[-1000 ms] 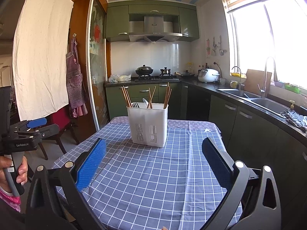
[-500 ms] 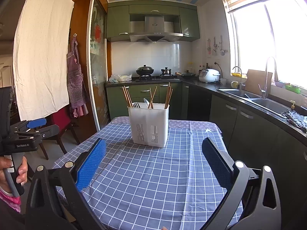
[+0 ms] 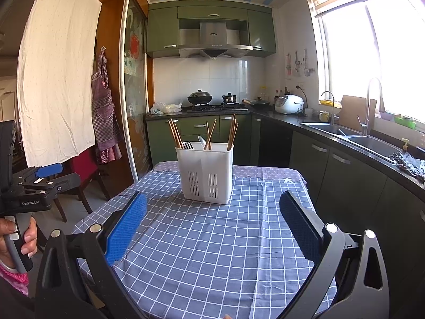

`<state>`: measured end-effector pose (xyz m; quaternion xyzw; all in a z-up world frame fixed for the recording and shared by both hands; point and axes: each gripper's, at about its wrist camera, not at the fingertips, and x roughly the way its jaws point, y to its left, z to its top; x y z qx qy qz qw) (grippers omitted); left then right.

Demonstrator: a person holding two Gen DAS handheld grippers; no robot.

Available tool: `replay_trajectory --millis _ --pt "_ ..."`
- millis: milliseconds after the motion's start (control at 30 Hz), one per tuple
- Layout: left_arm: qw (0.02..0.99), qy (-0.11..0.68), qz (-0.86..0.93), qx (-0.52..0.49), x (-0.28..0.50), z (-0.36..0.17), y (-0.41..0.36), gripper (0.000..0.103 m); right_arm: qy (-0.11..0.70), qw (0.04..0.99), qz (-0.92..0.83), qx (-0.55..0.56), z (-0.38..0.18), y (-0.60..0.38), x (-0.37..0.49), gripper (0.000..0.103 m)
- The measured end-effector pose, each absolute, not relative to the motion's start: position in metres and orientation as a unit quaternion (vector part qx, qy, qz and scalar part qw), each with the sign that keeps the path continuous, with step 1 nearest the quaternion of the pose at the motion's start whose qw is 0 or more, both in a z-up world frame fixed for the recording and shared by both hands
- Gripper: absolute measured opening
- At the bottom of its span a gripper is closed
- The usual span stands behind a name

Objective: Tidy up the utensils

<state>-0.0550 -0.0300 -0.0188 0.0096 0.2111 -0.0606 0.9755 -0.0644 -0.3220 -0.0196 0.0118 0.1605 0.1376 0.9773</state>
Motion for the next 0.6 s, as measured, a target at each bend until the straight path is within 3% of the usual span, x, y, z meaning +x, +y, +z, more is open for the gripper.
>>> replay_trajectory --millis 600 --pt "0.977 0.205 -0.057 0.013 -0.0571 -0.0181 -0.0283 0.096 0.163 0.977 0.138 0.013 -0.02 -0.3214 -0.0635 0.099"
